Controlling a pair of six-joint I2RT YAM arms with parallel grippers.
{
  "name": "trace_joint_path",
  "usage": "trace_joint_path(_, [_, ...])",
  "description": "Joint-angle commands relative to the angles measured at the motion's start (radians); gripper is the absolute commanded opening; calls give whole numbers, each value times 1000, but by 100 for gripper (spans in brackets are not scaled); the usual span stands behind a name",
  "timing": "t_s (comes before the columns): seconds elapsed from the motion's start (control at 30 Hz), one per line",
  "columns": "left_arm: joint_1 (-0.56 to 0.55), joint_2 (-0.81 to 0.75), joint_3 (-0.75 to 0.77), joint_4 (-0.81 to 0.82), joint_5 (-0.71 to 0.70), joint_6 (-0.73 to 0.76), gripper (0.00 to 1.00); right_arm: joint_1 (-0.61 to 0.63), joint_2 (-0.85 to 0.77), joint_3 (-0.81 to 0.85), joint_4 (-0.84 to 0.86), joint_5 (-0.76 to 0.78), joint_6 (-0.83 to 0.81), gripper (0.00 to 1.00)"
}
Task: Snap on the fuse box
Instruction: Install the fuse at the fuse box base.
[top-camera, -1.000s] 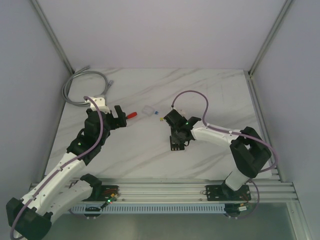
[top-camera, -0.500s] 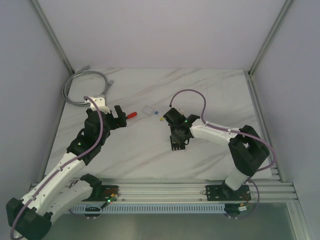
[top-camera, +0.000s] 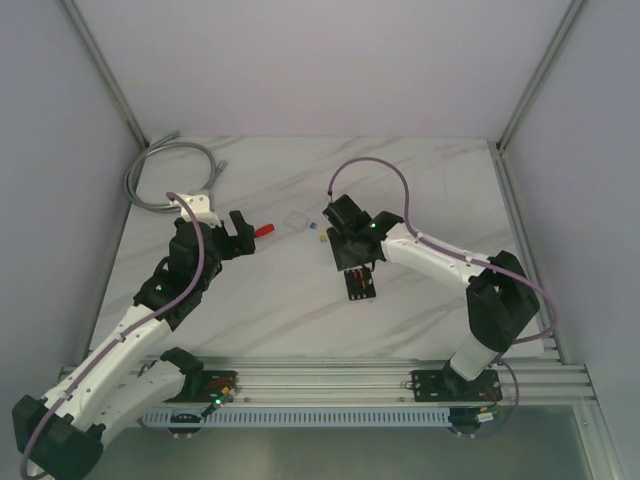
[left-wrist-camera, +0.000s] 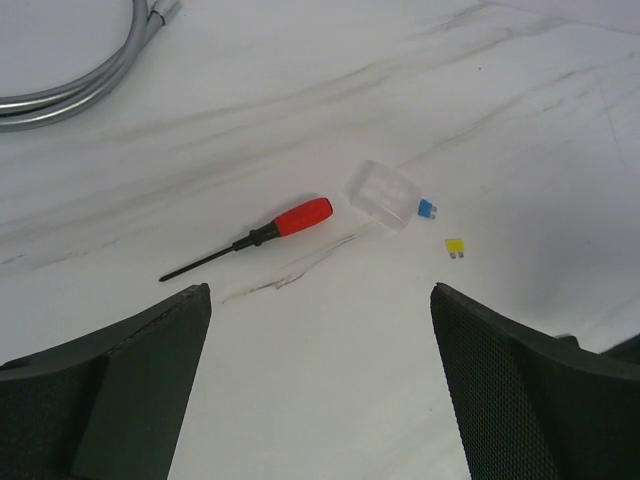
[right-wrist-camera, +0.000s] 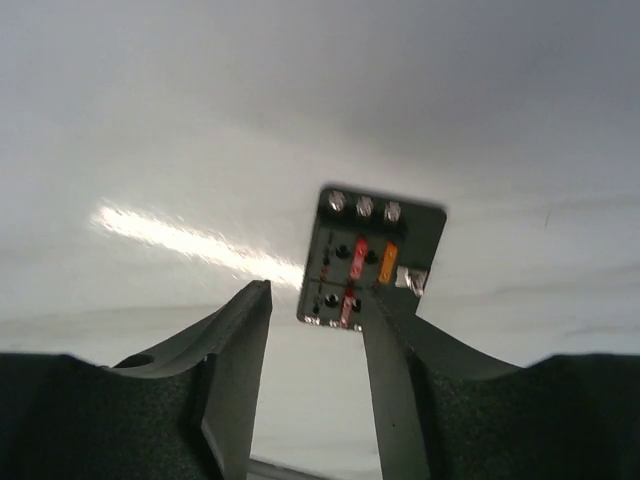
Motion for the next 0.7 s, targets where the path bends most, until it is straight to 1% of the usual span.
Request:
trace_joint_path(0.0, [5, 11, 6, -7, 18, -31, 100, -13, 37, 113, 5, 38, -55, 49])
trace_joint_path(0.2, [23, 33, 9, -29, 46, -68, 100, -24, 206, 269, 48, 146, -38, 50])
trace_joint_path(0.43, [68, 49, 0, -52, 102, -108, 100, -28, 379, 411, 129, 185, 14, 51])
trace_joint_path(0.53, [76, 46, 0, -59, 107, -116, 100, -28, 442, 474, 140, 194, 32, 50])
trace_joint_path(0.67, [77, 43, 1, -67, 103, -119, 100, -33, 509, 536, 113, 206, 65, 48])
